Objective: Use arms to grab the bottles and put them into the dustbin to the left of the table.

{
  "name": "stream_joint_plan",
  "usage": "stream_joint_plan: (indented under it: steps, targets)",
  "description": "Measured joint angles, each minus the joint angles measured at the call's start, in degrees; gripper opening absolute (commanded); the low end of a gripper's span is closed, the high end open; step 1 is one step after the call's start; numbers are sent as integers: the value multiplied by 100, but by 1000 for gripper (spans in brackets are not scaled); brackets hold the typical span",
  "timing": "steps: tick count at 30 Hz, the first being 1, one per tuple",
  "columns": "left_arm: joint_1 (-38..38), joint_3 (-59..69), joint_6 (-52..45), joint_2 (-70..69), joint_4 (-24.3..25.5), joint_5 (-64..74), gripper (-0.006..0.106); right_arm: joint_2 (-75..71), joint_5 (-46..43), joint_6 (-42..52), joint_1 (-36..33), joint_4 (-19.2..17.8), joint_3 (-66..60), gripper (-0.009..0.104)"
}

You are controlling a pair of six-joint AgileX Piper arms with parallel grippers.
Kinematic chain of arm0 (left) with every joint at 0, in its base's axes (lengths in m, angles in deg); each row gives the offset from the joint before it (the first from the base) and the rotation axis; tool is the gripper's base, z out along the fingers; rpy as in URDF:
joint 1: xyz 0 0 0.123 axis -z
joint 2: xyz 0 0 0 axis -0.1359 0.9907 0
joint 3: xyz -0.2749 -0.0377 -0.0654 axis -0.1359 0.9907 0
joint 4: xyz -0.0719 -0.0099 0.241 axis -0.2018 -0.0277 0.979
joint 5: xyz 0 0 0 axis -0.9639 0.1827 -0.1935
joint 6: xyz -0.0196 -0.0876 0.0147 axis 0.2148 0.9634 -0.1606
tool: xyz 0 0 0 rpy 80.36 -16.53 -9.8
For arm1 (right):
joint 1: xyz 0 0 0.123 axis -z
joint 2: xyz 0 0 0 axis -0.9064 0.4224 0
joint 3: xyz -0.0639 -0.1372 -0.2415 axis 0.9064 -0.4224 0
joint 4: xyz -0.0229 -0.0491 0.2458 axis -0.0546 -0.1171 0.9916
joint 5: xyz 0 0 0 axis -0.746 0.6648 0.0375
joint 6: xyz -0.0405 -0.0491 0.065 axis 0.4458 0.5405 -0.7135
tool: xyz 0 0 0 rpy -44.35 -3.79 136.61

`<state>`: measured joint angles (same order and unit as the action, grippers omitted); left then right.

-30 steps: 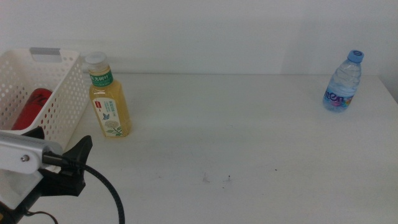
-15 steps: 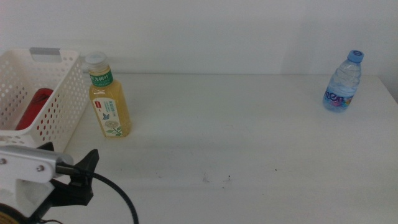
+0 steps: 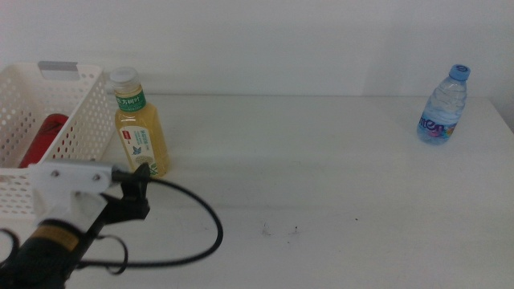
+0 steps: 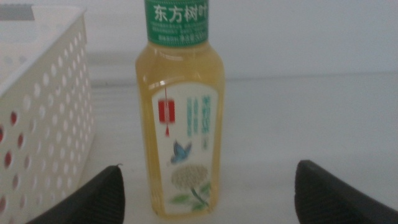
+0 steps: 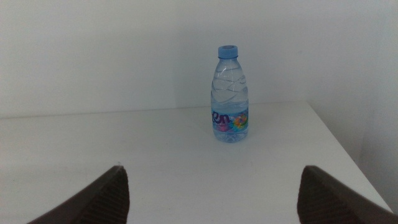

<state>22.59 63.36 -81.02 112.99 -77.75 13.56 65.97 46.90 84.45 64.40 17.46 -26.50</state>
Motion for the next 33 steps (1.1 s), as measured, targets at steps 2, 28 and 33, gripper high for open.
stream_joint_plan:
  steps: [2, 28, 33]
  targets:
    - [0, -251, -36, 176, -84, 0, 94, 0, 0, 0, 0, 0, 0, 81]
    - [-309, -2311, -652, 1387, -262, 1250, 94, 0, 0, 0, 0, 0, 0, 81]
    - [-467, -2618, -652, 1524, 1, 1439, 94, 0, 0, 0, 0, 0, 0, 81]
